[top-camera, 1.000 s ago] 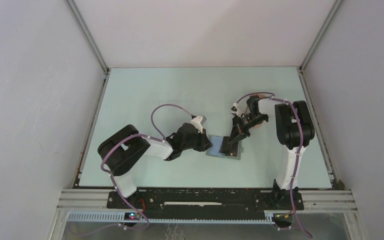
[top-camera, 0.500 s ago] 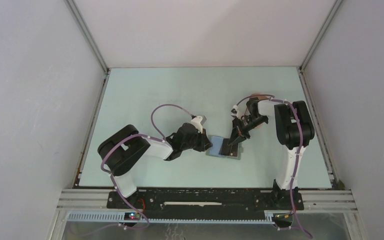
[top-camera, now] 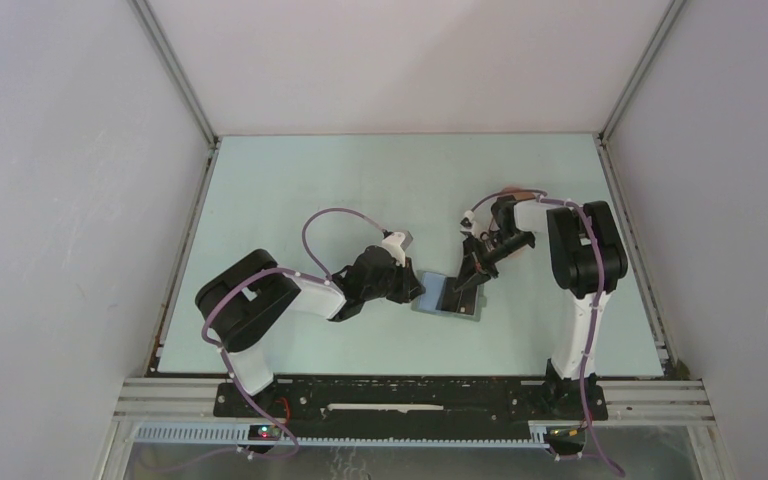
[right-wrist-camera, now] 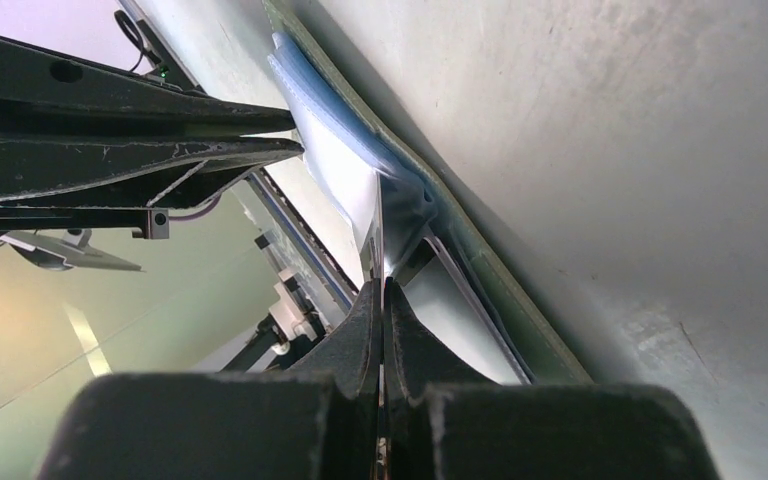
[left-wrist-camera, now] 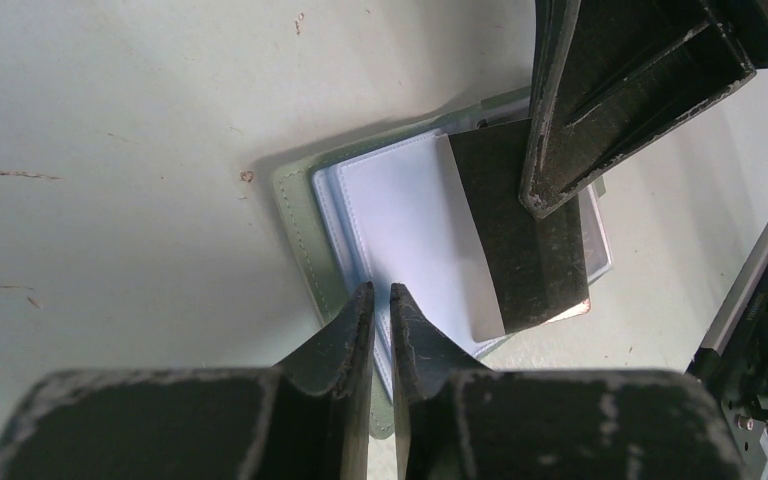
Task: Put the credit cards into the card holder
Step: Insert the credit card into the card holder.
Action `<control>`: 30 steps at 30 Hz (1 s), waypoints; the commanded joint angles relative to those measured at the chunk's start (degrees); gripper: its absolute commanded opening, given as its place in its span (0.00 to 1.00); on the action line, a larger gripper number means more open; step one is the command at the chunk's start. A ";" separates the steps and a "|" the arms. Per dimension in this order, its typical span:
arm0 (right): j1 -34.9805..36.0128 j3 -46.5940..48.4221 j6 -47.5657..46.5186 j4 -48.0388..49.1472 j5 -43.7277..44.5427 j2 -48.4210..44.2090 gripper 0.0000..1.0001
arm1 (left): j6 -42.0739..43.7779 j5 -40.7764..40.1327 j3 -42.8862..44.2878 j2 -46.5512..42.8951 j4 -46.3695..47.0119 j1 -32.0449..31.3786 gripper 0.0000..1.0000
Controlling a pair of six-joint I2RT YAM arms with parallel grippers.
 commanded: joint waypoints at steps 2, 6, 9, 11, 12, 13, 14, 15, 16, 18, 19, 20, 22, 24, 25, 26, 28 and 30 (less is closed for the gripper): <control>0.90 0.64 -0.23 0.43 -0.57 1.73 0.00 | 0.17 1.53 -0.08 -0.73 -0.21 -0.16 0.15; 1.14 1.23 -0.56 0.41 -0.60 2.06 0.00 | 0.03 1.83 -0.08 -0.61 0.05 -0.22 0.15; 1.24 1.82 -0.80 0.22 -0.51 2.61 0.01 | -0.02 1.97 -0.08 -0.64 0.14 -0.18 0.16; 1.34 2.33 -0.99 -0.07 -0.43 3.15 0.02 | -0.05 1.96 -0.14 -0.77 0.22 -0.18 0.16; 1.48 2.56 -1.04 -0.10 -0.42 3.44 0.02 | -0.10 2.04 -0.16 -0.84 0.23 -0.21 0.16; 1.60 2.73 -1.05 -0.18 -0.30 3.63 0.03 | -0.10 2.06 -0.17 -0.86 0.23 -0.23 0.16; 1.69 2.89 -1.11 -0.28 -0.25 3.74 0.03 | -0.17 1.96 -0.23 -1.03 0.23 -0.18 0.16; 1.79 3.03 -1.26 -0.33 -0.18 3.83 0.04 | -0.18 1.97 -0.32 -1.15 0.23 -0.18 0.17; 1.78 3.17 -1.35 -0.45 0.02 3.84 0.05 | -0.25 1.87 -0.53 -1.32 0.23 -0.17 0.17; 1.80 3.39 -1.53 -0.59 0.31 3.81 0.07 | -0.35 1.65 -0.75 -1.98 0.23 -0.17 0.19; 1.77 3.41 -1.55 -0.57 0.36 3.76 0.08 | -0.43 1.61 -0.96 -2.53 0.25 -0.17 0.21; 1.72 3.41 -1.55 -0.59 0.48 3.73 0.08 | -0.45 1.50 -1.18 -3.41 0.17 -0.23 0.23; 1.72 3.47 -1.55 -0.59 0.69 3.62 0.10 | -0.22 1.23 -1.49 -4.98 -0.57 -0.16 0.27; 1.72 3.58 -1.55 -0.68 0.93 3.60 0.11 | 0.04 1.10 -1.64 -6.65 -1.65 -0.20 0.31; 1.72 3.66 -1.63 -0.73 0.98 3.72 0.11 | 0.22 1.18 -1.78 -7.47 -2.10 -0.21 0.32; 1.72 3.79 -1.64 -0.80 0.98 3.73 0.12 | 0.37 1.16 -1.87 -8.30 -2.56 -0.18 0.34; 1.79 3.85 -1.71 -0.85 1.06 3.80 0.12 | 0.55 1.54 -2.24 -10.09 -3.15 -0.43 0.36; 1.80 3.92 -1.64 -0.86 1.07 3.90 0.13 | 0.76 1.62 -2.31 -11.67 -3.69 -0.98 0.39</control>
